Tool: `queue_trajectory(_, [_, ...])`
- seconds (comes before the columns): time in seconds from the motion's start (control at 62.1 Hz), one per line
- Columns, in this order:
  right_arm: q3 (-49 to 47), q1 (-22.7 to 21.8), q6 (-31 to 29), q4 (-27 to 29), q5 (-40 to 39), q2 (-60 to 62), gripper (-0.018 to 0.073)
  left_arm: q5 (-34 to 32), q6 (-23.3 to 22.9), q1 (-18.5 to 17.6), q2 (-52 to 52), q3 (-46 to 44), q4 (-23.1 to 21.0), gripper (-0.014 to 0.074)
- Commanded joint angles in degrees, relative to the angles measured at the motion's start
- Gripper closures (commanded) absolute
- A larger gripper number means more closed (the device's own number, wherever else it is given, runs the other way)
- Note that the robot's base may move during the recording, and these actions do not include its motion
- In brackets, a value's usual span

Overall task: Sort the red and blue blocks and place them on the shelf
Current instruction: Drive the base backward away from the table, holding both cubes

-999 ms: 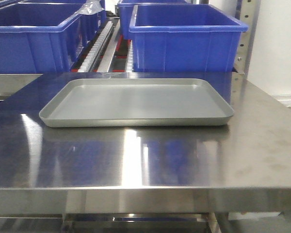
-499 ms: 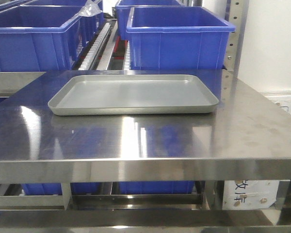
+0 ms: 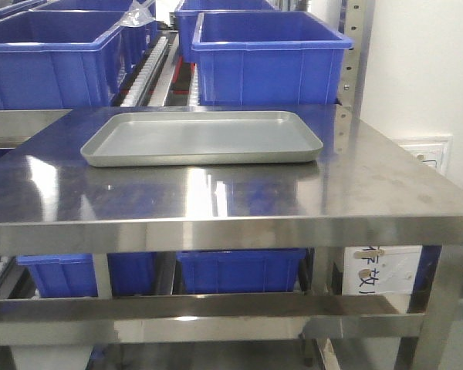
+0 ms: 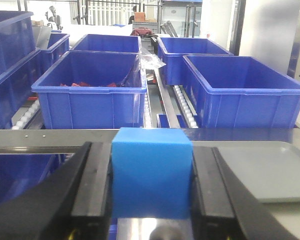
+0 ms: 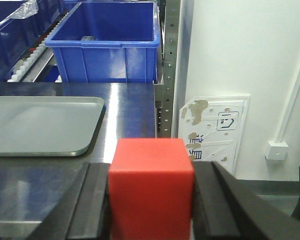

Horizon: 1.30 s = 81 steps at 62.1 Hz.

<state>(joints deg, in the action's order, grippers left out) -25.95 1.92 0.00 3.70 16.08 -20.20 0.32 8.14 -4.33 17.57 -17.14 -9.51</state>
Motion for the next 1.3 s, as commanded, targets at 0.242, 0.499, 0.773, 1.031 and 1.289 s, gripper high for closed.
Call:
queue_trajectory(0.242, [-1.6, -0.3, -0.9, 0.2, -4.8, -0.2, 0.0475, -5.1, 0.1, 0.1, 0.5, -1.7, -0.4, 0.0471])
queue_trajectory(0.499, [-1.6, -0.3, -0.9, 0.2, -4.8, -0.2, 0.0475, -5.1, 0.1, 0.1, 0.5, -1.7, -0.4, 0.0471])
queue_trajectory(0.773, [-1.6, -0.3, -0.9, 0.2, -4.8, -0.2, 0.0475, -5.1, 0.1, 0.1, 0.5, -1.7, -0.4, 0.0471])
queue_trajectory(1.031, [-1.6, -0.3, -0.9, 0.2, -4.8, -0.2, 0.0475, -5.1, 0.1, 0.1, 0.5, -1.7, -0.4, 0.0471])
queue_trajectory(1.289, [-1.6, -0.3, -0.9, 0.2, -4.8, -0.2, 0.0475, -5.1, 0.1, 0.1, 0.5, -1.7, -0.4, 0.0471])
